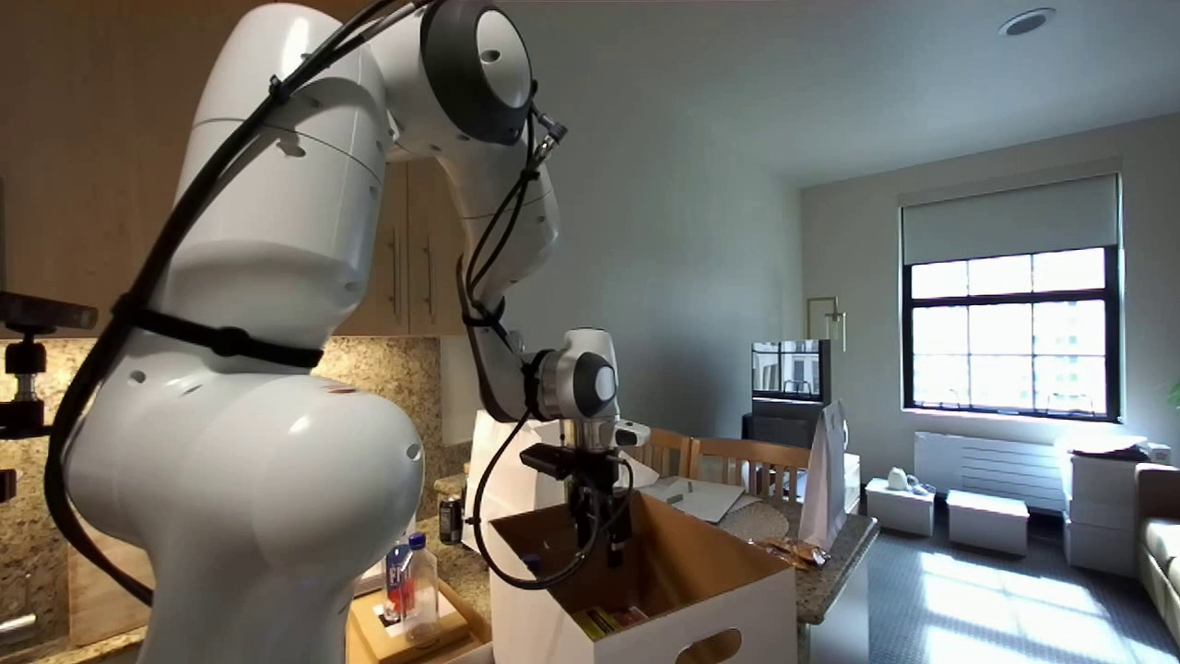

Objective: Remove two bottles from the box

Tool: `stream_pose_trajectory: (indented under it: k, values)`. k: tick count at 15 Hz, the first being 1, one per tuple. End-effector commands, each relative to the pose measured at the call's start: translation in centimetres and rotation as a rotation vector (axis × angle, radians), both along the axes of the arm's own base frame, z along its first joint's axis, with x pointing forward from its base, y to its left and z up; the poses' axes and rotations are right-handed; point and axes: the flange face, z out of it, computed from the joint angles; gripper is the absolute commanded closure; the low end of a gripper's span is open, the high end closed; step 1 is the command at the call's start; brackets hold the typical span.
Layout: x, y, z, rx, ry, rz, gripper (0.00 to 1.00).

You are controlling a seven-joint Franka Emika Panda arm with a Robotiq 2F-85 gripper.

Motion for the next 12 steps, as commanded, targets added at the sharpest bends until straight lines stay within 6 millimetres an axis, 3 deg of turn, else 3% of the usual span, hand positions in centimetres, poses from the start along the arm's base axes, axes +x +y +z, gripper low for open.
stream_pose_trajectory:
  k: [1,12]
  values:
    - [-0.9,1.0,0.6,0.014,-0.021,0.059,0.0]
    - [-1.1,5.4,0.9,0.064,-0.039,0.135,0.0]
